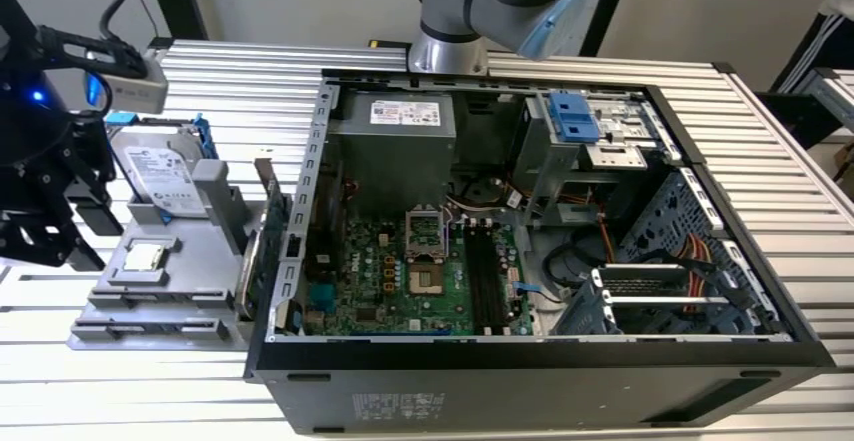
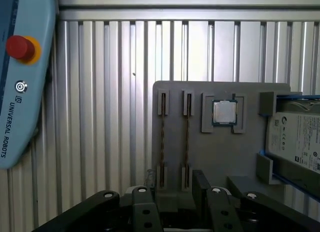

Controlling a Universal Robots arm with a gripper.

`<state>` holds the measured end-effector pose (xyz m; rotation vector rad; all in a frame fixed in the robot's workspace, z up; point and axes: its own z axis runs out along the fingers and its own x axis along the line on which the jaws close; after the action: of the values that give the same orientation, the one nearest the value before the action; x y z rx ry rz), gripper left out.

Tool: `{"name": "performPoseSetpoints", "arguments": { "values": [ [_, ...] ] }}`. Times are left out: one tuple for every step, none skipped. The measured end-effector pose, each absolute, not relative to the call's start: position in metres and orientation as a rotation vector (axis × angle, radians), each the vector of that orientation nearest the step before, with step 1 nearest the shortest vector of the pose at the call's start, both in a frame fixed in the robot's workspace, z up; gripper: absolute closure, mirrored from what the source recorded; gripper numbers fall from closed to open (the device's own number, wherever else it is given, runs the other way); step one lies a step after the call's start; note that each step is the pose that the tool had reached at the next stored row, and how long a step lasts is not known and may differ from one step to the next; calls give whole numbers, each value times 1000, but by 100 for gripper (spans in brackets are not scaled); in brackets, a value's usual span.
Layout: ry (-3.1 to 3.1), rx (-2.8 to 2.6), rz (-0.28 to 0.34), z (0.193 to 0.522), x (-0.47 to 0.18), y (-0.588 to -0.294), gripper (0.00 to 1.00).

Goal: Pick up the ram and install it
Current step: 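Pick up the ram and move it above insertion slot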

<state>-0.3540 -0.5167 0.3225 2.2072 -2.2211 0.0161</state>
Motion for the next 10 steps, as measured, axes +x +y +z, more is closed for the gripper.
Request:
{"name": "performPoseSetpoints", "arguments": {
  "values": [
    [-2221,2207,16,322,-354,-517,0],
    [-2221,2207,16,322,-354,-517,0],
    [-2221,2207,16,322,-354,-517,0],
    [-2221,2207,16,321,-354,-517,0],
    [-2221,2207,16,321,-354,-517,0],
    [-2221,2207,16,321,-354,-517,0],
    [-2221,2207,16,320,-354,-517,0],
    [-2221,2207,16,320,-354,-517,0],
    [-2221,2207,16,320,-354,-517,0],
    [-2221,2207,16,320,-354,-517,0]
  ]
}}
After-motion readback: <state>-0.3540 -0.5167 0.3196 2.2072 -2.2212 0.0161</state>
